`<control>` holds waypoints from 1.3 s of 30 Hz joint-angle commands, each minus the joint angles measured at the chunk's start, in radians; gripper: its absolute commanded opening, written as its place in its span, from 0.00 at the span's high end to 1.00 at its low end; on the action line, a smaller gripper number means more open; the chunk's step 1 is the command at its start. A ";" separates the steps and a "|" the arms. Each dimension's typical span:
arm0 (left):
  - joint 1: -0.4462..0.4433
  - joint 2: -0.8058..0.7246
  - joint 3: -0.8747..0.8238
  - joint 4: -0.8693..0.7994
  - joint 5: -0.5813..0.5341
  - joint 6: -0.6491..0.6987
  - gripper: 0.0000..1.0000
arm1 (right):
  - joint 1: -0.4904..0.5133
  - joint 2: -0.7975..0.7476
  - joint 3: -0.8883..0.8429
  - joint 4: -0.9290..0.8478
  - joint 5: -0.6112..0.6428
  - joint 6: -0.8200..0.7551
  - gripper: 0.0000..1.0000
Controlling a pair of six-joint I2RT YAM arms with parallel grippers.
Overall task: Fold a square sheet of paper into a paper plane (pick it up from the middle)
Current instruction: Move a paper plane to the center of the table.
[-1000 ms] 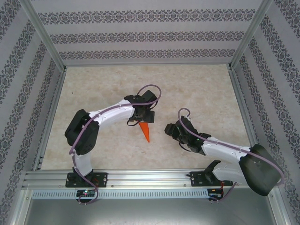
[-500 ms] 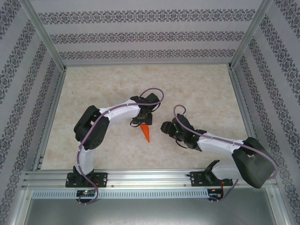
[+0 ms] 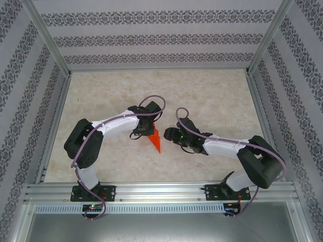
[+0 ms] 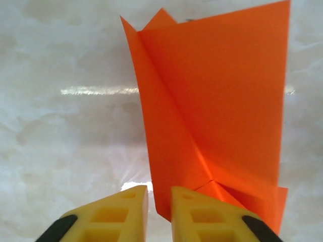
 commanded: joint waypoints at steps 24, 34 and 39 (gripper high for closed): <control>0.046 -0.058 -0.077 0.103 0.058 0.013 0.86 | 0.045 0.277 0.166 0.185 -0.245 -0.057 0.53; 0.047 -0.073 -0.088 0.089 0.036 0.013 0.86 | 0.049 0.224 0.144 0.139 -0.157 -0.067 0.50; 0.047 -0.075 -0.099 0.094 0.039 0.015 0.86 | 0.045 0.204 0.150 0.075 -0.115 -0.089 0.47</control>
